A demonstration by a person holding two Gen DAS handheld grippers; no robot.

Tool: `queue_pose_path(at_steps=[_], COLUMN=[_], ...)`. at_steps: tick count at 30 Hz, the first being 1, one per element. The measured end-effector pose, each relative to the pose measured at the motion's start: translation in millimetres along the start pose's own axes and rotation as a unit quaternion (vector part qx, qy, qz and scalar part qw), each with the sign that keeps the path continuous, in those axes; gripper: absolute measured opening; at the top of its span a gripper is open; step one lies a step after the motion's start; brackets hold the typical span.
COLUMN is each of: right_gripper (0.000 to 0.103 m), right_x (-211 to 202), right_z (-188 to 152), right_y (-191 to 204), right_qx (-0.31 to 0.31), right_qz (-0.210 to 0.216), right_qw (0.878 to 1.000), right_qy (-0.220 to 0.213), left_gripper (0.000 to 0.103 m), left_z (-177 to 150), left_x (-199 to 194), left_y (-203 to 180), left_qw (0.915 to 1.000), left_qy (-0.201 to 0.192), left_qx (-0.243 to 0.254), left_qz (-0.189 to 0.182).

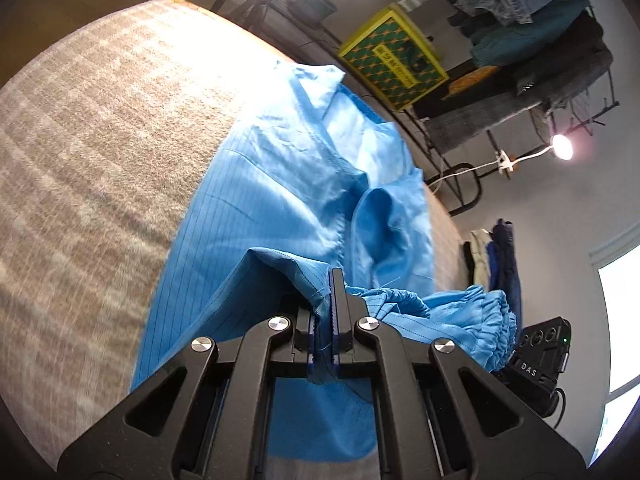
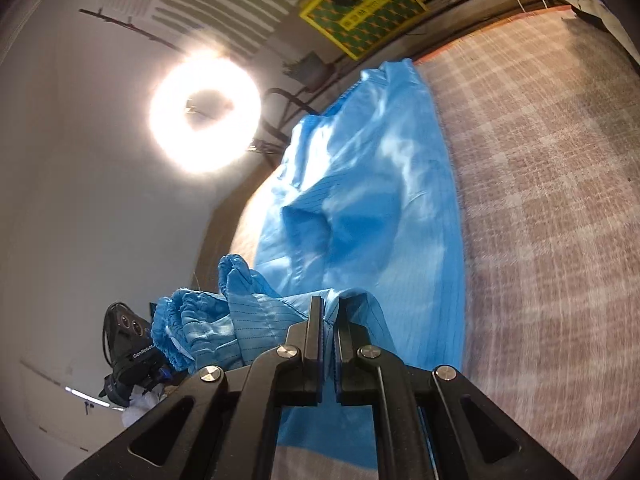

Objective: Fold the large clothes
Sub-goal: 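Grasp the coat hem with both tools and fold it toward the collar, then open both tools, release the folded coat and smooth it flat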

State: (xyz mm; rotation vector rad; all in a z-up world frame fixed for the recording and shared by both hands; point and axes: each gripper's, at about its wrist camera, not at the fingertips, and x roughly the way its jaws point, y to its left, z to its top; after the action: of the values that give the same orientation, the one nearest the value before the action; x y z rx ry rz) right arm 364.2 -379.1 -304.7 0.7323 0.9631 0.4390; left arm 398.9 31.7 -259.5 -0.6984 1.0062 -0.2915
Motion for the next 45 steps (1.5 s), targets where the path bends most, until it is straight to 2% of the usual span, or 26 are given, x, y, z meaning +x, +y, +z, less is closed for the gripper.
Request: queue_pose_path(at_steps=[4, 9, 14, 15, 17, 18, 19, 20, 21, 22, 23, 26, 28, 31, 35, 39, 41, 42, 43, 45], right_gripper=[0.001, 0.001, 0.004, 0.006, 0.013, 0.031, 0.046, 0.051, 0.059, 0.063, 0.064, 0.063, 0.059, 0.051, 0.049, 0.039, 0.031, 0.026, 0.020, 0.016], right_x=[7.7, 10.9, 13.4, 13.4, 12.3, 12.1, 9.6, 5.3, 0.7, -3.3, -8.9, -23.7, -29.6, -31.1, -22.6, -7.9, -2.8, 1.3, 3.0, 11.2], right_z=[4.8, 10.1, 11.8, 12.5, 13.8, 14.8, 16.1, 16.9, 18.2, 20.2, 21.4, 22.1, 19.6, 12.4, -0.3, -12.4, -16.2, -17.8, -18.9, -22.5], right_y=[-13.4, -28.0, -25.4, -24.8, -25.1, -24.8, -24.2, -23.2, -21.9, -19.7, -17.7, -11.6, -10.9, -17.0, -23.4, -19.2, -11.4, -5.4, -1.2, 6.2], right_qx=[0.021, 0.045, 0.030, 0.028, 0.029, 0.030, 0.033, 0.033, 0.030, 0.026, 0.019, -0.012, -0.033, -0.044, -0.062, -0.090, -0.104, -0.120, -0.131, -0.162], right_qz=[-0.024, -0.033, -0.036, -0.034, -0.026, -0.022, -0.020, -0.019, -0.016, -0.016, -0.018, -0.034, -0.046, -0.049, -0.068, -0.091, -0.100, -0.114, -0.126, -0.173], right_qw=[0.999, 0.998, 0.999, 0.999, 0.999, 0.999, 0.999, 0.999, 0.999, 1.000, 1.000, 0.999, 0.998, 0.998, 0.995, 0.990, 0.988, 0.984, 0.982, 0.970], right_qy=[0.003, 0.006, 0.015, 0.016, 0.016, 0.016, 0.014, 0.007, 0.001, -0.006, -0.014, -0.025, -0.023, -0.002, 0.031, 0.055, 0.059, 0.059, 0.059, 0.063], left_gripper=[0.003, 0.003, 0.004, 0.008, 0.030, 0.036, 0.047, 0.059, 0.064, 0.070, 0.070, 0.070, 0.070, 0.069, 0.066, 0.065, 0.052, 0.049, 0.047, 0.047], left_z=[5.1, 6.9, 7.8, 8.0, 10.6, 11.6, 13.1, 15.1, 17.1, 19.9, 21.8, 25.0, 23.8, 17.9, 4.6, -4.9, -8.1, -9.4, -11.0, -15.6], left_x=[17.8, 31.3, 27.4, 25.4, 19.5, 15.4, 9.5, 3.4, -1.5, -8.1, -13.0, -27.9, -33.5, -32.4, -23.0, -5.8, 2.8, 8.8, 14.4, 21.3], left_y=[4.9, 10.6, 5.7, 5.4, 6.6, 7.8, 8.9, 9.6, 10.2, 10.7, 10.6, 12.2, 18.1, 29.5, 39.5, 35.5, 34.2, 34.4, 36.3, 37.5], left_qw=[0.9999, 0.9997, 0.9996, 0.9995, 0.9995, 0.9995, 0.9993, 0.9990, 0.9988, 0.9984, 0.9982, 0.9973, 0.9966, 0.9962, 0.9953, 0.9928, 0.9913, 0.9895, 0.9868, 0.9809], left_qy=[0.004, 0.004, -0.007, -0.009, -0.016, -0.022, -0.033, -0.041, -0.045, -0.051, -0.056, -0.071, -0.074, -0.060, -0.031, -0.008, -0.001, 0.003, 0.005, -0.004], left_qx=[0.006, 0.003, 0.014, 0.014, 0.006, 0.002, -0.005, -0.011, -0.017, -0.021, -0.020, 0.008, 0.021, 0.039, 0.064, 0.088, 0.092, 0.093, 0.094, 0.107], left_qz=[0.015, 0.022, 0.025, 0.027, 0.027, 0.022, 0.017, 0.014, 0.013, 0.011, 0.005, 0.014, 0.027, 0.050, 0.067, 0.081, 0.094, 0.111, 0.132, 0.163])
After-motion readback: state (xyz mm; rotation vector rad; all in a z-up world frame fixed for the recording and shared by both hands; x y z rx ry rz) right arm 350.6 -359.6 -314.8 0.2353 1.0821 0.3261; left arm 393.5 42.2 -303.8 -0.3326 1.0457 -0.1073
